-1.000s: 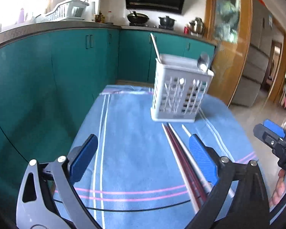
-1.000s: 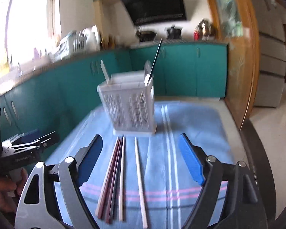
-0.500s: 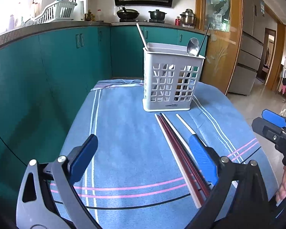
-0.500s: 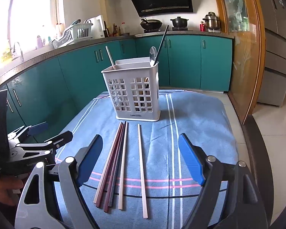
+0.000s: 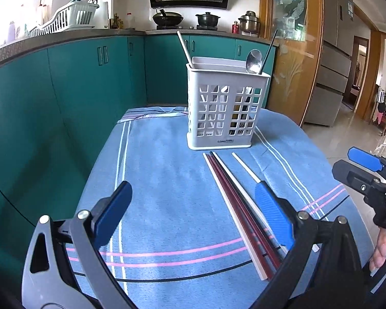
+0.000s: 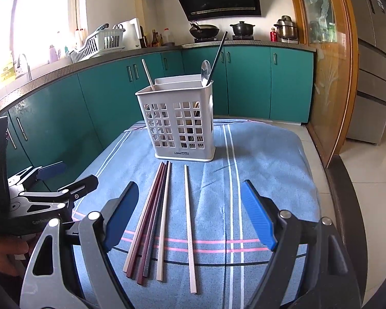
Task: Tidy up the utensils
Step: 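Withdraw both open tools from the basket, then lower the right tool onto a pale chopstick lying on the cloth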
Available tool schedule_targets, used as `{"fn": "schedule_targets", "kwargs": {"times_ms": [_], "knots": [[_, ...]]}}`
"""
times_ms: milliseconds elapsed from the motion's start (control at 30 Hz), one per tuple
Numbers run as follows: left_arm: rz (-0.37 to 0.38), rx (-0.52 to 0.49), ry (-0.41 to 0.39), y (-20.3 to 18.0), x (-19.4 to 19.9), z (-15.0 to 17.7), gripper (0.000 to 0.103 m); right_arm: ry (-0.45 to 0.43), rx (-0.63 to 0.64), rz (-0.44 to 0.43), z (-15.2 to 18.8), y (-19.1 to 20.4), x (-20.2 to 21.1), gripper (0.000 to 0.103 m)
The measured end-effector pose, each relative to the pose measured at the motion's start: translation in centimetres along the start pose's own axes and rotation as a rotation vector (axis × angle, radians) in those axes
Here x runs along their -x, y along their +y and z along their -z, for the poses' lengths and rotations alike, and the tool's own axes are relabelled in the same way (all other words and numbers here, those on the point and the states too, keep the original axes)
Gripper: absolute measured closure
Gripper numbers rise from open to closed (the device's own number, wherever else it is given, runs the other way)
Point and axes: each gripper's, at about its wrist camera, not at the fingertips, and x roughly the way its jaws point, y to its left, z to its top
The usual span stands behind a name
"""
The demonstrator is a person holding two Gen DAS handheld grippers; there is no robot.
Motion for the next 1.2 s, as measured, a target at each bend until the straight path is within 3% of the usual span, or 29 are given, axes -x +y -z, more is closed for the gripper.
{"fn": "schedule_targets", "kwargs": {"times_ms": [100, 267, 367, 467, 767, 967, 1200], "knots": [[0.039, 0.005, 0.014, -0.2, -0.1, 0.1, 0.009, -0.007, -0.002, 0.009, -0.1, -0.1, 0.0, 0.024], [0.134, 0.015, 0.087, -1.6, -1.4, 1.0, 0.024, 0.015, -0.028, -0.018, -0.3, -0.7, -0.4, 0.030], [0.185, 0.013, 0.121, -3.0, -2.1, 1.6, 0.027, 0.023, -0.031, -0.016, -0.2, -0.8, -0.5, 0.031], [0.262, 0.040, 0.141, -4.0, -2.5, 2.4, 0.028, 0.026, -0.036, -0.013, -0.2, -1.1, -0.5, 0.030], [0.377, 0.091, 0.232, -6.2, -4.8, 4.5, 0.028, 0.019, -0.059, 0.001, -0.3, -2.2, -0.2, 0.030], [0.376, 0.087, 0.261, -6.8, -6.1, 4.9, 0.028, 0.027, -0.055, -0.003, -0.3, -2.3, -0.2, 0.030], [0.263, 0.067, 0.279, -5.8, -6.6, 4.9, 0.029, 0.046, -0.046, -0.001, -0.2, -2.4, -0.5, 0.031]]}}
